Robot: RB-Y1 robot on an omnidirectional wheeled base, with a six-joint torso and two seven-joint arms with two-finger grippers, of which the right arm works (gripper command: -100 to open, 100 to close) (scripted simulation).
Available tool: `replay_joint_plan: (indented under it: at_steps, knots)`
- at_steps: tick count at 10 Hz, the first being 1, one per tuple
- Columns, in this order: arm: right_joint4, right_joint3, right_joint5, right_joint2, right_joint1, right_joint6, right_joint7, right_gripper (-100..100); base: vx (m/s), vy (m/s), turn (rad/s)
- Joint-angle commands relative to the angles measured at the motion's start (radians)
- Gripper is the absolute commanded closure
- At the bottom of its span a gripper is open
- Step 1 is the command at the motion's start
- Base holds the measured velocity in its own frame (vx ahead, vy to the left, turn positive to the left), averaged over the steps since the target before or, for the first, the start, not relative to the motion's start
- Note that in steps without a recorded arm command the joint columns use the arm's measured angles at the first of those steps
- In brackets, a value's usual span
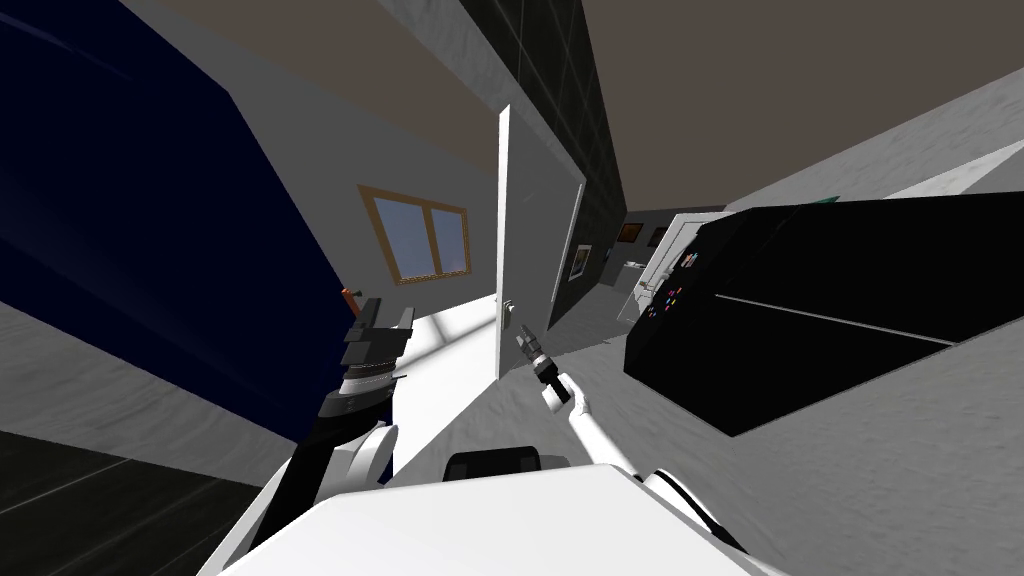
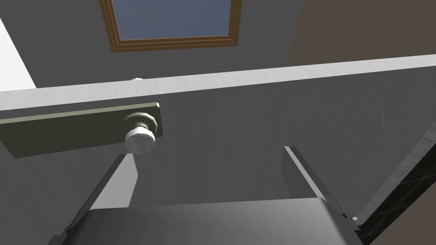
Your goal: Push the door open
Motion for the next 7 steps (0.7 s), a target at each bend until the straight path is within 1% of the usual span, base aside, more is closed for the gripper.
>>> replay_joint_plan:
  at_steps: [1, 2, 3, 7]
  knots:
    - [0.05, 0.009, 0.014, -0.008, -0.035, -0.014, -0.028, -100, 0.063, -0.05, 0.014]
    - [0.08, 0.015, 0.024, -0.014, -0.057, -0.021, -0.047, -100, 0.087, -0.054, 0.022]
    - [0.09, 0.015, 0.024, -0.014, -0.057, -0.021, -0.047, -100, 0.058, -0.031, 0.012]
    - [0.213, 0.037, 0.059, -0.037, -0.135, -0.047, -0.115, -100, 0.075, -0.035, 0.016]
